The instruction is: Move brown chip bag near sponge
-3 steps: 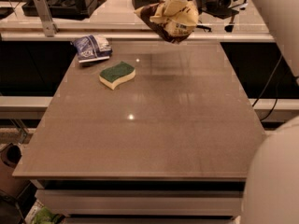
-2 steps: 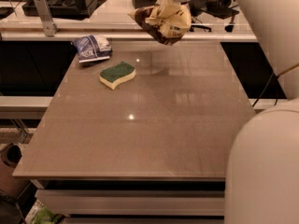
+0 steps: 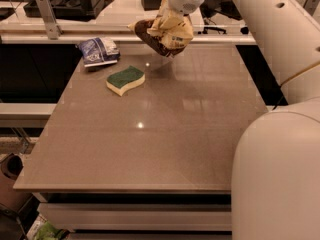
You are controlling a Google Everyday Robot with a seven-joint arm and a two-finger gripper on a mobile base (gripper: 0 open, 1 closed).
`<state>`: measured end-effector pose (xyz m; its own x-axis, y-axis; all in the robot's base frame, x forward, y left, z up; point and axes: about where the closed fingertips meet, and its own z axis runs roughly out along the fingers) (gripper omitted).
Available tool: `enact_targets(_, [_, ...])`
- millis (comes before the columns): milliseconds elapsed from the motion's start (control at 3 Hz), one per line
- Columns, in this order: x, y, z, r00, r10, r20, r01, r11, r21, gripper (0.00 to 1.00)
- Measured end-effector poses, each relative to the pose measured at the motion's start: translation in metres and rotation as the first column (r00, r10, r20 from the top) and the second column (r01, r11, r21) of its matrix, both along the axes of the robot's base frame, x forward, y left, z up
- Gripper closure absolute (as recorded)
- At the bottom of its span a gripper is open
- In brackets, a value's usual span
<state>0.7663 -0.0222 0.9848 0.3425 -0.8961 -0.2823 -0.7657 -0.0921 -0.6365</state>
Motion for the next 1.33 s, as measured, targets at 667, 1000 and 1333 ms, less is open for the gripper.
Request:
enact_targets(667, [0.0014, 0.0043, -0.0064, 0.9999, 0.006, -0.009, -0.006, 1.000, -0.002, 0.59])
enact_targets(1000, [0.0021, 0.0063, -0.0094, 0.9999, 0.009, -0.013, -0.009, 1.000, -0.003, 0.37])
enact_targets(1333, [0.0028, 0.0085, -0.0127, 0.9998, 0.012, -0.018, -0.012, 1.000, -0.004, 0.13])
